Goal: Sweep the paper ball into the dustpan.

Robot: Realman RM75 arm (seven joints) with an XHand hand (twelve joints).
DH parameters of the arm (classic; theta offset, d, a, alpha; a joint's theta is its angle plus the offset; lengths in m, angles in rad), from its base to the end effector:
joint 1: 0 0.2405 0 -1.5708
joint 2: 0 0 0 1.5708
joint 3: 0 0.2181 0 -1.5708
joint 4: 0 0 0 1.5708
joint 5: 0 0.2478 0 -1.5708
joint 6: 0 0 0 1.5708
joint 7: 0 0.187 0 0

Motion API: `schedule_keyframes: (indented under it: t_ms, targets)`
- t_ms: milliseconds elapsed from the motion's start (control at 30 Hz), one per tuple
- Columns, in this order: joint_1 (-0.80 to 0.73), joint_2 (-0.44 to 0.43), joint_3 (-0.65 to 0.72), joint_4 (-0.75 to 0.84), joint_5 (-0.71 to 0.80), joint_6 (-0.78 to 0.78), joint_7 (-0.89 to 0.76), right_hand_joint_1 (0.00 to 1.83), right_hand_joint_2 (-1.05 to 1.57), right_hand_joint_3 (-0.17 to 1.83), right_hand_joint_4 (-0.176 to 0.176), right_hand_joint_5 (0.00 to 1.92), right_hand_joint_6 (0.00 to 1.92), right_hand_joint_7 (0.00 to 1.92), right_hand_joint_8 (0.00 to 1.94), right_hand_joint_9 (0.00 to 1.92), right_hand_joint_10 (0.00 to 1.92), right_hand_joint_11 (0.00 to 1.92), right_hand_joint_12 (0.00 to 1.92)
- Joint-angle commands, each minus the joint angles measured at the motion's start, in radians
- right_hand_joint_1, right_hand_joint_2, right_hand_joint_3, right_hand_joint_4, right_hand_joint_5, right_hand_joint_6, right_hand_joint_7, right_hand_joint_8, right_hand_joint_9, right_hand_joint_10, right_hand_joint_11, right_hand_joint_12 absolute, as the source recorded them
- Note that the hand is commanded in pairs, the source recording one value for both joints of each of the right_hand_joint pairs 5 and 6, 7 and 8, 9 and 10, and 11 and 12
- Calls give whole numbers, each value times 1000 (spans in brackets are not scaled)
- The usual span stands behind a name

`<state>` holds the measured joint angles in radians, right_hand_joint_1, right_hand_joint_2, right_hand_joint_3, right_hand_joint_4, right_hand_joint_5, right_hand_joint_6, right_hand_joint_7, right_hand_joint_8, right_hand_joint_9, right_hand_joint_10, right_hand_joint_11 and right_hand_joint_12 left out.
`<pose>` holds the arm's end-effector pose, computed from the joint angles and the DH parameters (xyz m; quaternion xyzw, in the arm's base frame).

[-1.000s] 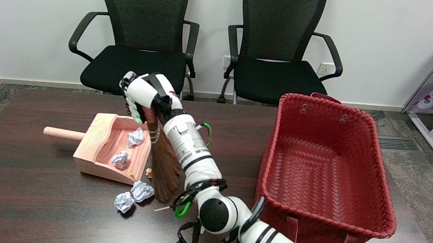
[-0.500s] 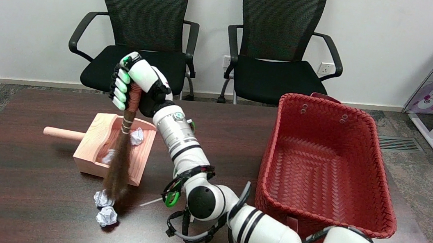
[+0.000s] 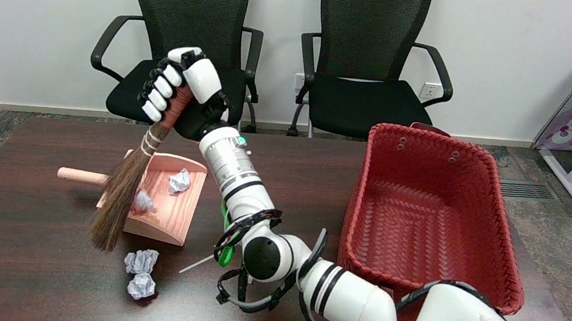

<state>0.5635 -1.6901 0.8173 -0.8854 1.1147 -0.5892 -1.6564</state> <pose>-0.1839 -0.4861 0.0242 0.3797 -0.6830 0.6013 0.1666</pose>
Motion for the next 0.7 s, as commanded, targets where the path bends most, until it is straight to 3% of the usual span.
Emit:
schedule_keyframes:
  t_ms: [33,200,400,533,700]
  targets:
    - [-46,297,-27,-437,52,29,-422,723,1131,1567,-11,1920,1920,1920,1920,1920,1920,1920,1920]
    - [-99,475,-19,-628,107,13,-611,709,1341,1656,-7,1920,1920,1920,1920,1920,1920,1920,1920]
    - [-158,668,-10,-747,109,-49,-816,739,1549,1757,12,1920,1920,1920,1920,1920,1920,1920,1920]
    - [-177,740,-13,-796,115,-68,-815,765,1554,1827,12,1920,1920,1920,1920,1920,1920,1920,1920]
    - [-217,754,47,-830,176,-97,-815,782,1560,1833,11,1920,1920,1920,1920,1920,1920,1920,1920]
